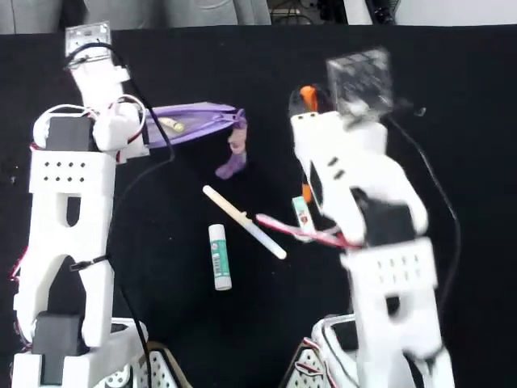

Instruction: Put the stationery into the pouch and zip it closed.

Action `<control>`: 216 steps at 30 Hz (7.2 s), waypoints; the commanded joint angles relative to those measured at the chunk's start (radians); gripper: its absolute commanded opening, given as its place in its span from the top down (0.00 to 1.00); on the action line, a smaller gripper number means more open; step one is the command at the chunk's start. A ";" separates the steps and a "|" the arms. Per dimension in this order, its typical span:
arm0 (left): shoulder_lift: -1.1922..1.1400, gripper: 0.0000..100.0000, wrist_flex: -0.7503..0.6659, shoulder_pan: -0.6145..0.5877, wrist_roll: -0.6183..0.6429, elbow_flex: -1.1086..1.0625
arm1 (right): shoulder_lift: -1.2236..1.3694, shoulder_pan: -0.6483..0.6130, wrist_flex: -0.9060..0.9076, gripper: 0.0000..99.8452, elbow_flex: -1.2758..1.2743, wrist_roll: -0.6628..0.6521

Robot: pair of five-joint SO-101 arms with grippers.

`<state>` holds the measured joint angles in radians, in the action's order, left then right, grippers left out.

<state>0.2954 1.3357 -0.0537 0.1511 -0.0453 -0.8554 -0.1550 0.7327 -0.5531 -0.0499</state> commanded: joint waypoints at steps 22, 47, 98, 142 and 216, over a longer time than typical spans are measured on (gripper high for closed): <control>0.008 0.97 0.005 0.038 0.005 0.030 | -0.644 -0.376 -0.931 0.99 -0.653 0.037; 0.008 0.97 0.008 0.031 0.005 0.028 | 0.163 -0.399 -1.556 0.99 -0.680 -0.097; 0.009 0.97 -0.150 -0.298 -0.003 -0.012 | -0.278 -0.281 -0.371 0.77 -0.725 -0.117; 0.008 0.97 -0.155 -0.390 -0.003 0.001 | 1.330 -0.411 0.267 0.90 0.550 -0.109; 0.006 0.97 0.106 0.056 -0.003 0.085 | -0.444 -0.514 -0.476 0.99 -0.185 -0.109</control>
<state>0.3138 1.4768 -0.0092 0.1511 0.0652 -1.2681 -0.6567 0.3659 -0.7020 -0.1588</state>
